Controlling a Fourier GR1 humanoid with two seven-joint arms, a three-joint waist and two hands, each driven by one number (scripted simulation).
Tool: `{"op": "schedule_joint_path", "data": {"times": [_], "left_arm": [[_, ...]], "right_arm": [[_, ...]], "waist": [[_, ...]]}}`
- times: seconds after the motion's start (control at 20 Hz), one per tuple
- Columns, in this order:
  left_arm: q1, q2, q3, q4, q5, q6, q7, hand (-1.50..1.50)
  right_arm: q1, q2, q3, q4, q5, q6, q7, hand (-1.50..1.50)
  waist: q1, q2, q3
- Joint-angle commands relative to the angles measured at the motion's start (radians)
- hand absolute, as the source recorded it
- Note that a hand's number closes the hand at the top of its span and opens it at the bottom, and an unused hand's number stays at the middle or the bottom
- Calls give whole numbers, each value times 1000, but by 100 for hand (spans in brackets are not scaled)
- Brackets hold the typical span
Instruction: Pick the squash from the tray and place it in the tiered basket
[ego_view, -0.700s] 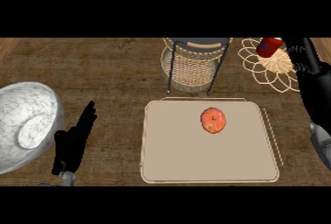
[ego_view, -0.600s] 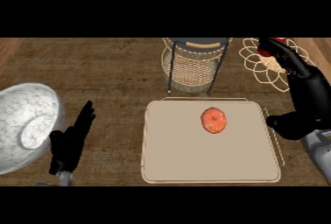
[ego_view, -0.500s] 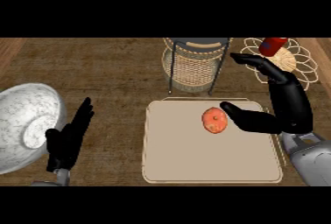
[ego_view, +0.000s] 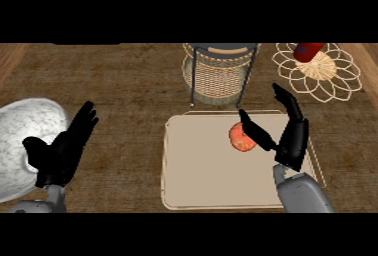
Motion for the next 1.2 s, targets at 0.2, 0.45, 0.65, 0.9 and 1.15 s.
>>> {"op": "schedule_joint_path", "data": {"times": [0.2,0.45,0.65,0.9,1.15], "left_arm": [[23,31,44,-20,45,-44,18,0],[-10,54,68,-11,57,-55,38,0],[-8,49,53,-11,53,-62,39,0],[-10,49,60,-7,61,-69,49,0],[-42,23,50,22,43,-64,43,0]], "right_arm": [[29,17,72,121,498,-50,336,-150],[12,-55,99,149,629,261,545,-150],[-31,-9,181,139,615,553,731,-150],[-157,94,240,-4,651,863,1062,-150],[-309,156,224,-23,667,980,1300,-150]], "waist": [[-7,-14,-5],[-22,-21,-10],[0,-18,-10],[-3,-17,-2],[5,-5,3]]}}
